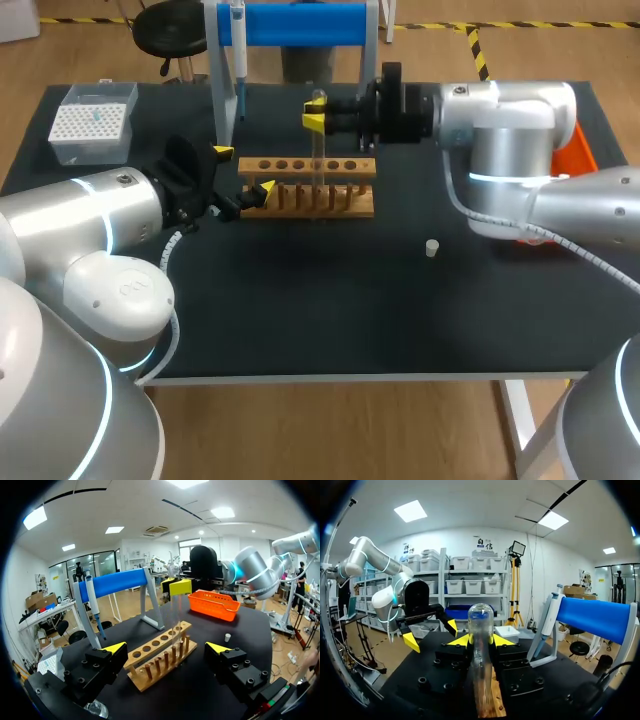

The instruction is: Invert the test tube, pick up the pipette, mount the tip to pipette, aspirate from beaker and dispense into the tube, eject the tip, return the pipette, and cap with the stopper.

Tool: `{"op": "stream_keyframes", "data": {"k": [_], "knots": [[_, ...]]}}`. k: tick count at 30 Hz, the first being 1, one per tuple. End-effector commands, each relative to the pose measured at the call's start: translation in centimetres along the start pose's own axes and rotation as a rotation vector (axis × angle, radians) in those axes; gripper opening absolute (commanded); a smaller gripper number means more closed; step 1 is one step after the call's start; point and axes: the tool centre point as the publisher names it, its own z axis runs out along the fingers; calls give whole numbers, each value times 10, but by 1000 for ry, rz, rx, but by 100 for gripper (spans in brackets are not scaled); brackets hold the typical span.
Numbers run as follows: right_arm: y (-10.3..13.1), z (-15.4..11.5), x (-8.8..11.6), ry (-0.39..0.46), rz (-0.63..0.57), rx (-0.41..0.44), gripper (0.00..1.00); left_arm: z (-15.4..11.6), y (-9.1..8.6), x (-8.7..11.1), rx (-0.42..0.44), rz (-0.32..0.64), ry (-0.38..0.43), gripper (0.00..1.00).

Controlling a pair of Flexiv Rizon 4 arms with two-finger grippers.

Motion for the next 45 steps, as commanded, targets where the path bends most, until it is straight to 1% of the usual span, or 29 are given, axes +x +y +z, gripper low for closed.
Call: {"op": "stream_keyframes", "data": {"k": [1, 7, 10, 13, 32, 33, 34, 36, 38, 39, 40, 42, 45], "knots": [[8, -2, 3, -8, -2, 0, 0, 0, 1, -1, 2, -1, 5, 100], [16, -8, 7, -14, 5, 0, 0, 0, 1, -1, 2, -1, 5, 100], [21, -16, 13, -25, 16, 16, 0, 0, 1, -1, 2, -1, 5, 100], [27, -25, 19, -60, 11, 47, 0, 0, 1, -1, 2, -1, 5, 100], [27, -25, 19, -60, 11, 47, 0, 0, 1, -1, 2, -1, 5, 100], [28, -28, 19, -60, 45, 47, 0, 0, 1, -1, 2, -1, 5, 100], [29, -31, 20, -35, 73, 50, 0, 0, 1, -1, 2, -1, 5, 100], [30, -35, 21, -1, 143, 87, 0, 0, 1, -1, 2, -1, 5, 100], [33, -38, 20, 59, 253, 107, 0, 0, 1, -1, 2, -1, 5, 100], [34, -39, 19, 76, 295, 128, 0, 0, 1, -1, 2, -1, 5, 100], [34, -39, 16, 92, 338, 132, 0, 0, 1, -1, 2, -1, 5, 100], [35, -41, 15, 132, 451, 154, 0, 0, 1, -1, 2, -1, 5, 100], [34, -43, 9, 160, 607, 156, 0, 0, 1, -1, 2, -1, 5, 100]]}}
